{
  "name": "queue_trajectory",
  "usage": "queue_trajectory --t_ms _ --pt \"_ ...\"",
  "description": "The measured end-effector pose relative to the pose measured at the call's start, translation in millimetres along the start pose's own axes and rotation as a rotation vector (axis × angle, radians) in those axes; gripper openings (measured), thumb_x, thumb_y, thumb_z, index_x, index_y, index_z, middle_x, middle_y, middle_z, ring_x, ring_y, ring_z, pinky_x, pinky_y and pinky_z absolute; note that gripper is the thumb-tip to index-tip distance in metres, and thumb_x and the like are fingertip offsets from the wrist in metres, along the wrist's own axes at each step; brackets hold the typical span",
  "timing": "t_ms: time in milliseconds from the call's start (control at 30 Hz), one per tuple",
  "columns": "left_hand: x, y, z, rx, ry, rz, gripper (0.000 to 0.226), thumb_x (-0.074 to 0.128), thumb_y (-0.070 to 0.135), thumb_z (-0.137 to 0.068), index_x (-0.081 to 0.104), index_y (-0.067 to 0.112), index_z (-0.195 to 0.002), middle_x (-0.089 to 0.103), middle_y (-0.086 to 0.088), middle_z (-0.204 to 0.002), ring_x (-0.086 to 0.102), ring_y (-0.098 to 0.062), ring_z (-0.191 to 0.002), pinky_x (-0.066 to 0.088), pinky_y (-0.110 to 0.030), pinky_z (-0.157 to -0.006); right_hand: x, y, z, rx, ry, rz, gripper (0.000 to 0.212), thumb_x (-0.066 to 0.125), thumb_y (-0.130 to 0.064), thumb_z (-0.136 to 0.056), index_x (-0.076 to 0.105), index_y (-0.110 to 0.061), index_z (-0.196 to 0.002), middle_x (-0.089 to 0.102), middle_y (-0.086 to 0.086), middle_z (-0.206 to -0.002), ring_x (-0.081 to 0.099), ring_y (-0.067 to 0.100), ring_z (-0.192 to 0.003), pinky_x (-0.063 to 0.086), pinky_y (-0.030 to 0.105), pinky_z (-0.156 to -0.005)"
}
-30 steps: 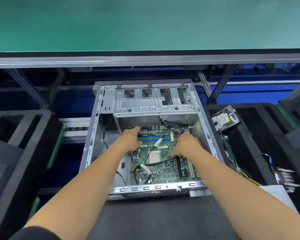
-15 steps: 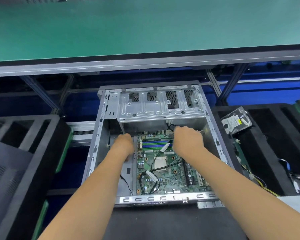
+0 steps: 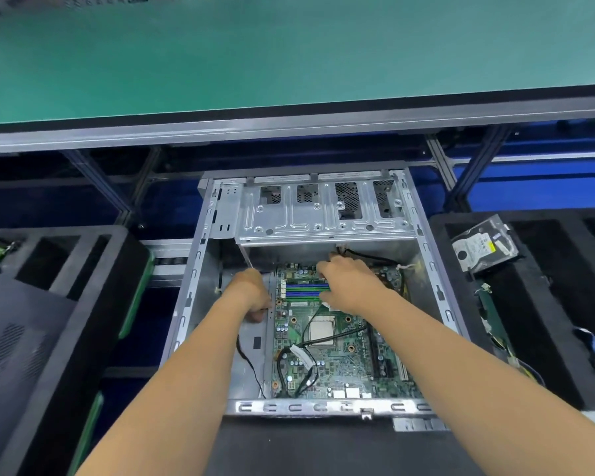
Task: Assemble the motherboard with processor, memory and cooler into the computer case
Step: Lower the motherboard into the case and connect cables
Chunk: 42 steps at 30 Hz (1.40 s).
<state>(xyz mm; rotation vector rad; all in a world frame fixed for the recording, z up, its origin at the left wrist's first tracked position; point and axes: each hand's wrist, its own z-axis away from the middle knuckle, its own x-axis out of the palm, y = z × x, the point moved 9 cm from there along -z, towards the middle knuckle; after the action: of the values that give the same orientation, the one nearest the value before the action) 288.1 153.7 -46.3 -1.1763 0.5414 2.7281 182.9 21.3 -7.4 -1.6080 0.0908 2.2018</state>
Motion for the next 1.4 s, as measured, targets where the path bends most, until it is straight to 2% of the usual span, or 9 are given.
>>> queue_trajectory --t_ms 300,433,767,1000,1200,1267,1300,1333,1400 --pt "-4.4 15.4 15.9 0.103 -0.073 -0.092 0.010 0.067 0.006 -0.082 0.060 0.002 -0.089 0.069 -0.018 -0.088 0.071 -0.027 -0.068 0.060 -0.039 -0.067 -2.0 -5.9 7.2 0.003 0.007 -0.003 0.045 0.063 -0.029 -0.092 0.047 -0.012 -0.130 0.053 0.008 -0.124 0.050 0.028 -0.115 0.036 0.044 -0.102" --pt "-1.1 46.1 49.8 0.376 -0.116 -0.131 0.024 0.072 0.024 -0.083 0.058 0.008 -0.072 0.065 -0.007 -0.070 0.065 -0.019 -0.056 0.056 -0.031 -0.060 -25.7 -3.6 22.3 -0.025 0.027 -0.140 0.023 0.060 -0.018 -0.092 0.056 -0.011 -0.113 0.061 0.009 -0.108 0.055 0.021 -0.084 0.042 0.030 -0.065" --pt "77.0 73.0 124.8 0.618 -0.335 -0.593 0.003 0.056 0.016 -0.091 0.056 0.018 -0.088 0.054 0.008 -0.077 0.047 -0.008 -0.064 0.036 -0.022 -0.055 24.7 -23.7 93.6 0.012 -0.417 -0.059 0.014 0.060 -0.018 -0.092 0.066 -0.008 -0.101 0.066 0.007 -0.081 0.061 0.026 -0.071 0.053 0.035 -0.066" --pt "83.6 52.2 130.1 0.565 -0.307 -0.668 0.027 0.043 0.015 -0.099 0.057 0.007 -0.120 0.054 -0.007 -0.130 0.053 -0.027 -0.112 0.040 -0.039 -0.097 47.3 -9.1 120.2 0.100 -0.538 0.072 0.042 0.040 -0.023 -0.105 0.045 -0.004 -0.142 0.041 0.013 -0.150 0.045 0.030 -0.130 0.036 0.039 -0.103" --pt "70.2 43.7 119.0 0.486 -0.204 -0.592 0.032 0.038 0.015 -0.093 0.055 0.001 -0.116 0.047 -0.022 -0.134 0.050 -0.037 -0.117 0.038 -0.047 -0.103 46.4 5.9 130.1 0.245 -0.545 0.074 0.060 0.031 -0.043 -0.105 0.016 -0.015 -0.156 0.009 0.007 -0.164 0.013 0.026 -0.150 0.019 0.043 -0.119" --pt "70.2 42.2 121.6 0.484 -0.193 -0.578 0.026 0.037 0.011 -0.089 0.054 -0.006 -0.099 0.039 -0.029 -0.135 0.053 -0.043 -0.093 0.042 -0.043 -0.089 47.4 6.0 132.4 0.264 -0.558 0.073 0.059 0.031 -0.041 -0.105 0.014 -0.014 -0.156 0.008 0.007 -0.164 0.012 0.026 -0.150 0.020 0.041 -0.116" --pt "69.5 42.8 126.1 0.489 -0.189 -0.583 0.018 0.037 0.008 -0.087 0.051 -0.001 -0.080 0.040 -0.032 -0.099 0.047 -0.038 -0.073 0.038 -0.039 -0.078 47.9 5.1 133.4 0.264 -0.565 0.073 0.059 0.030 -0.040 -0.106 0.014 -0.014 -0.156 0.007 0.007 -0.164 0.012 0.026 -0.150 0.020 0.040 -0.116" --pt "69.1 43.2 127.9 0.479 -0.189 -0.583 0.017 0.037 0.006 -0.086 0.046 0.001 -0.073 0.031 0.002 -0.102 0.042 -0.033 -0.064 0.035 -0.038 -0.075 48.9 4.7 133.8 0.264 -0.572 0.074 0.058 0.030 -0.040 -0.106 0.013 -0.014 -0.156 0.007 0.007 -0.164 0.011 0.026 -0.150 0.020 0.040 -0.116" --pt "71.2 41.8 126.6 0.462 -0.204 -0.580 0.029 0.036 0.005 -0.087 0.050 -0.017 -0.099 0.030 -0.036 -0.134 0.057 -0.043 -0.101 0.040 -0.044 -0.083 50.5 3.2 135.4 0.252 -0.589 0.071 0.059 0.030 -0.040 -0.106 0.013 -0.014 -0.156 0.006 0.007 -0.164 0.012 0.026 -0.150 0.019 0.041 -0.116"
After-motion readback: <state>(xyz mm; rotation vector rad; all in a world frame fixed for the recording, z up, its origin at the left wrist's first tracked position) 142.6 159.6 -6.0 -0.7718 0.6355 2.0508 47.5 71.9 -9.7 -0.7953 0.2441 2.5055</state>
